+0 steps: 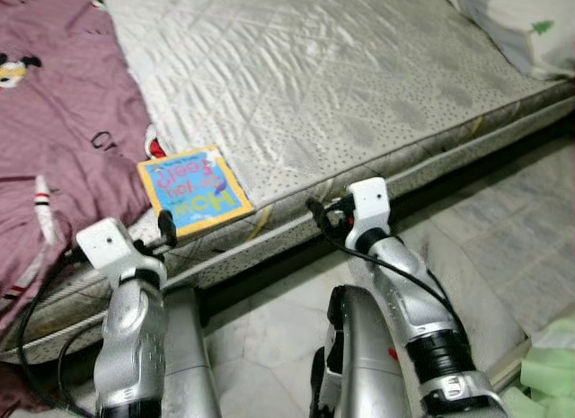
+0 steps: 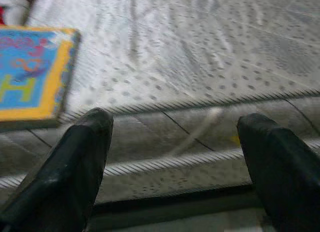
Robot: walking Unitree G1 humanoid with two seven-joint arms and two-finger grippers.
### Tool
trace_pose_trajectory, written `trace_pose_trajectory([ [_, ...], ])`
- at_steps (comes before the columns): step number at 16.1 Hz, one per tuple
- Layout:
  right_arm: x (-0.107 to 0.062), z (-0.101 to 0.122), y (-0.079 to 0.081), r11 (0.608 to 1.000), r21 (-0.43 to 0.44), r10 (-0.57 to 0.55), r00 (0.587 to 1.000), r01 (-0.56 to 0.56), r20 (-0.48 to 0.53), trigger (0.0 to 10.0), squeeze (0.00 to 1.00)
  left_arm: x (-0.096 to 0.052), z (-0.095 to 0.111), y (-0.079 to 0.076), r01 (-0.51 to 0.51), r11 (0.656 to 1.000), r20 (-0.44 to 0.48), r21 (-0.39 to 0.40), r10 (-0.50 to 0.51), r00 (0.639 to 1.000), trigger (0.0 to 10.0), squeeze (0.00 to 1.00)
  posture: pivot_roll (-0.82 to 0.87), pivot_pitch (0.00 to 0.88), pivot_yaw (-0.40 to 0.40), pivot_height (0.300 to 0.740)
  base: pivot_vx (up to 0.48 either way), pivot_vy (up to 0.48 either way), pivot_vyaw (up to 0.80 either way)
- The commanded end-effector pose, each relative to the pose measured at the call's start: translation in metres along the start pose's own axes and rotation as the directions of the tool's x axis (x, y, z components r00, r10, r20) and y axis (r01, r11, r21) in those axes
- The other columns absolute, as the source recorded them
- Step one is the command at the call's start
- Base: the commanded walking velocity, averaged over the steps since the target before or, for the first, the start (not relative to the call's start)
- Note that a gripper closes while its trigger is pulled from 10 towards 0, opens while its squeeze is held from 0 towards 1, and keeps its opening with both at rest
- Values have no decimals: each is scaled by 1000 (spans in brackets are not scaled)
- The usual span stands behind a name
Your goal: Clean up the room
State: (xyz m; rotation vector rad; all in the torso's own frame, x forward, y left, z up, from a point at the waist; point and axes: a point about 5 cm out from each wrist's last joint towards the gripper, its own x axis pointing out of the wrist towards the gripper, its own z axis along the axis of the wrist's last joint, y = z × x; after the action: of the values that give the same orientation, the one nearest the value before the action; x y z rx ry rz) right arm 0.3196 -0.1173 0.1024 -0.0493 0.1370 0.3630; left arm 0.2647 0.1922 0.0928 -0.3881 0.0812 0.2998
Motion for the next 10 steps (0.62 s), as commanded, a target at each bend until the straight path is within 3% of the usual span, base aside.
trace_pose_trajectory([
  [1, -6, -1, -8, 1000, -12, -13, 1000, 13, -11, 10000, 0, 0, -5, 1, -16, 999, -28, -34, 15, 999, 10000, 0, -18, 207, -68, 509, 0, 0, 0],
  [3, -9, -2, -13, 1000, -16, -21, 1000, 21, -13, 10000, 0, 2, -5, 1, -19, 999, -34, -47, 17, 999, 10000, 0, -27, 208, -71, 509, 0, 0, 0],
  [5, -24, -6, -38, 995, -68, -73, 996, 70, -42, 10000, 0, 11, -11, 4, -16, 995, -67, -103, 9, 998, 10000, 0, -65, 208, -90, 509, 0, 0, 0],
  [10, -38, -8, -53, 989, -117, -101, 993, 94, -61, 10000, 0, 18, -19, 1, 37, 988, -94, -149, -52, 994, 10000, 0, -116, 206, -114, 509, 0, 0, 0],
])
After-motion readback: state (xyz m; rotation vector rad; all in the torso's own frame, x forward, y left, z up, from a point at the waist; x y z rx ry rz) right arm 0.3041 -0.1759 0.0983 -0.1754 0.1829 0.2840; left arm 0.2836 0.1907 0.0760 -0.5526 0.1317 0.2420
